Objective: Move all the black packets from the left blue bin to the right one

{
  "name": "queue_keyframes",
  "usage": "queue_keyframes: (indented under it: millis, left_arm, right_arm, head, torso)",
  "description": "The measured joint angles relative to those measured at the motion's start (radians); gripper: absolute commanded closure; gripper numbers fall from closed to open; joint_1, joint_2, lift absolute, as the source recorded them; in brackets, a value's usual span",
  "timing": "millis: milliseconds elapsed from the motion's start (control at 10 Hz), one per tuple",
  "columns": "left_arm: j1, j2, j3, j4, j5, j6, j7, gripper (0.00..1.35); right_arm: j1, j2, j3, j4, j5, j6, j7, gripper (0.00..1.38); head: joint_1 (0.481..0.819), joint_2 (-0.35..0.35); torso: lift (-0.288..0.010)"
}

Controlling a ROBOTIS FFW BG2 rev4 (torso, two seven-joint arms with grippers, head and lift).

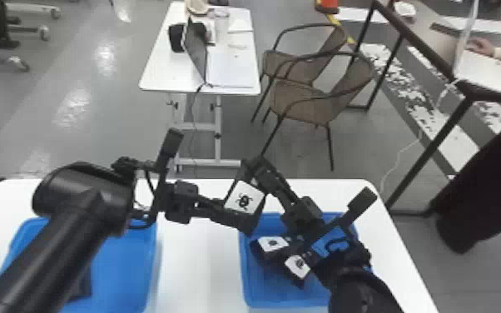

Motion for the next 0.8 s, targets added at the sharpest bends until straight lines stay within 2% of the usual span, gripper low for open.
queue_keyframes:
  millis: [300, 400, 500, 600, 700, 800]
  left_arm:
    - [-0.001, 0.002, 0.011, 0.006, -0.002, -0.006, 0.007, 0.96]
    - [-0.002, 0.004, 0.017, 0.009, 0.0, -0.009, 0.014, 0.89]
    - [0.003, 0.004, 0.028, 0.01, 0.014, -0.013, 0.043, 0.72]
    - [0.017, 0.004, 0.045, 0.01, 0.026, -0.014, 0.063, 0.48]
    - [0.032, 0.004, 0.062, 0.01, 0.033, -0.014, 0.074, 0.3]
    - [0.048, 0.008, 0.078, 0.009, 0.039, -0.01, 0.087, 0.19]
  right_arm:
    - [0.004, 0.005, 0.0, 0.018, -0.04, -0.04, 0.03, 1.28]
    - [0.005, 0.006, 0.0, 0.023, -0.049, -0.044, 0.031, 1.28]
    - [0.008, 0.006, -0.006, 0.029, -0.058, -0.048, 0.025, 1.28]
    - [0.011, 0.008, -0.021, 0.035, -0.062, -0.051, 0.01, 1.28]
    - [0.012, 0.01, -0.041, 0.045, -0.06, -0.056, -0.005, 1.28]
    - [0.009, 0.01, -0.063, 0.073, -0.052, -0.065, -0.014, 1.28]
  head:
    - [0.695, -0.152]
    - [0.695, -0.151]
    - [0.695, -0.151]
    - [0.695, -0.158]
    - [0.695, -0.167]
    - [0.695, -0.176]
  torso:
    - [0.0]
    - [0.0]
    - [0.0]
    - [0.0]
    - [0.0]
    - [0.0]
